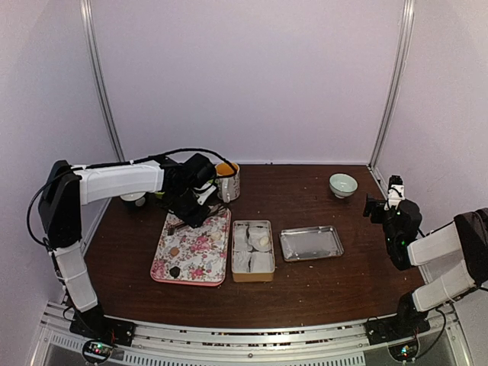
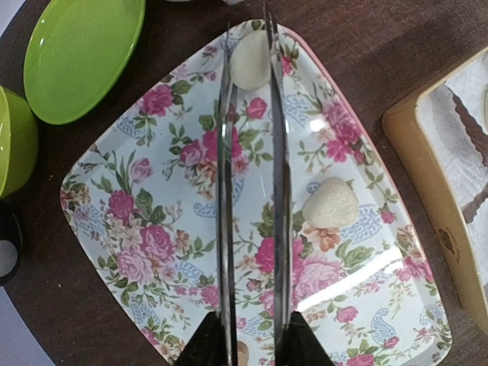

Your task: Pack the chocolate

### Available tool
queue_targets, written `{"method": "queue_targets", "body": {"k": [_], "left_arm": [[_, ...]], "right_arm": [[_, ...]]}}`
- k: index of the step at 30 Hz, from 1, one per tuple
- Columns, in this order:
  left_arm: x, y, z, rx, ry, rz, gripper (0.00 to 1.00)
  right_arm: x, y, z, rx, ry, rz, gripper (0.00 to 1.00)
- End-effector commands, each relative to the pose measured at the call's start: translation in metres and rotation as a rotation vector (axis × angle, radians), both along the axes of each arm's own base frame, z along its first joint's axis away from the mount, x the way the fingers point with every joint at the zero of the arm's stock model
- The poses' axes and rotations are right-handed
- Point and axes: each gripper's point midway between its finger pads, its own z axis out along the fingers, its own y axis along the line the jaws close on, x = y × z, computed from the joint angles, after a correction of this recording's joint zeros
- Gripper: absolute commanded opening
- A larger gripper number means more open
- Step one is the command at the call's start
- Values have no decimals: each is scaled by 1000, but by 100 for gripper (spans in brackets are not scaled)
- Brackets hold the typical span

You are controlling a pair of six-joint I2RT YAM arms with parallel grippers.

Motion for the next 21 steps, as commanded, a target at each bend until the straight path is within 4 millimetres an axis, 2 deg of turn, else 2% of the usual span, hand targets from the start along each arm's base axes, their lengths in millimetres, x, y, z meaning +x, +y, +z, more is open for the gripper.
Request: {"method": "queue_targets", "body": {"k": [1,10,16,21], "left_arm": [[-4,0,31,8,-61,-5,26],[-34,0,74,-84,-93,2,26],[-62,-14,96,-210,-67,-22,26],[-77,-29,106,-275,-44,-42,26]], "right_arm": [[3,-4,11,9,-38,-20,100],[3,-4,12,9,-39,-19,100],[3,-4,11,9,-38,-20,100],[3,-4,12,9,-38,-19,100]]}}
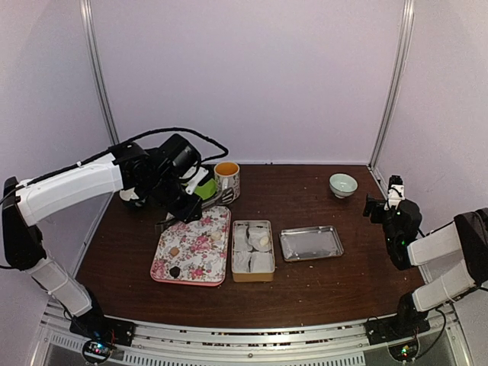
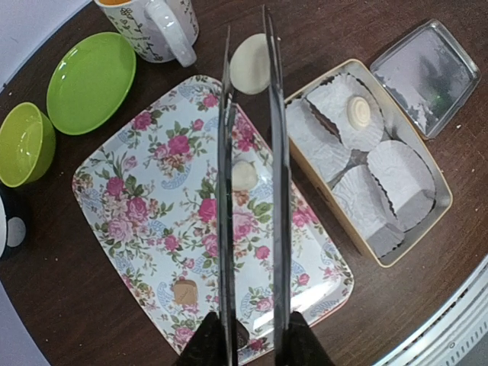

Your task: Pack the chocolate

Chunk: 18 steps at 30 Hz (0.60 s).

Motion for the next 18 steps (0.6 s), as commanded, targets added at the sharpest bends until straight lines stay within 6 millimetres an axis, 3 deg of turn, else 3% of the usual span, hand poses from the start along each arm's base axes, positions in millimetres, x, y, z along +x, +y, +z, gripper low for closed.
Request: {"method": "queue_targets", "body": {"k": [1,11,18], "left_arm": [[-15,-16,8,-76,34,-13,26],[-37,-34,-13,-56,101,-58,25],[-40,-43,-23,-81,136,-59,24]], "right_arm": [[3,-4,12,9,-39,-19,100],[3,-4,11,9,-38,-19,100],[3,-4,11,9,-38,-19,100]]}}
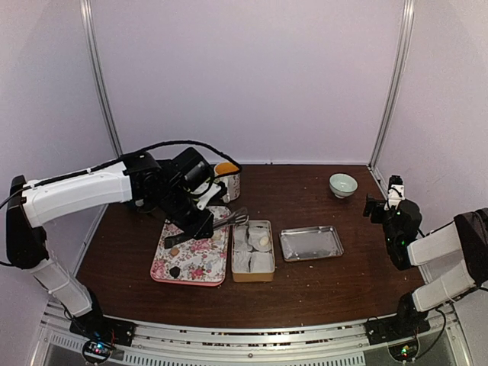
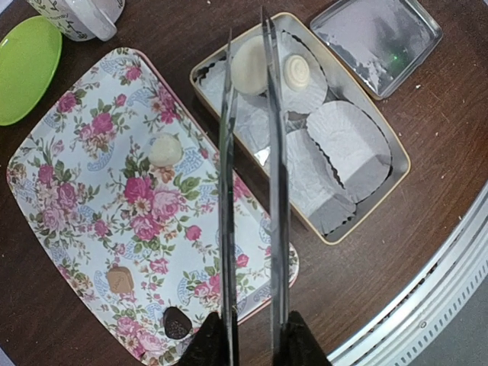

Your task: Pack the chocolate

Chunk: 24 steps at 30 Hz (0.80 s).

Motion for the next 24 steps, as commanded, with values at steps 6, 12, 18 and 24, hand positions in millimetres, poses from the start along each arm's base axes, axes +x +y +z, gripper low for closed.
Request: {"method": "queue_targets", "body": {"k": [6,12,18,24], "left_arm": [[4,-6,-28,42,51,42,23],[9,-3,-29,62,27,61,27],[12,-1,-23,57,2,75,38],[17,3,-14,53,-32,99,46]], "right_arm": [[3,-4,12,10,-39,-19,100],[3,-4,12,9,-38,-19,100],[3,-4,11,9,-38,-19,100],[3,-4,12,9,-39,-19,100]]}}
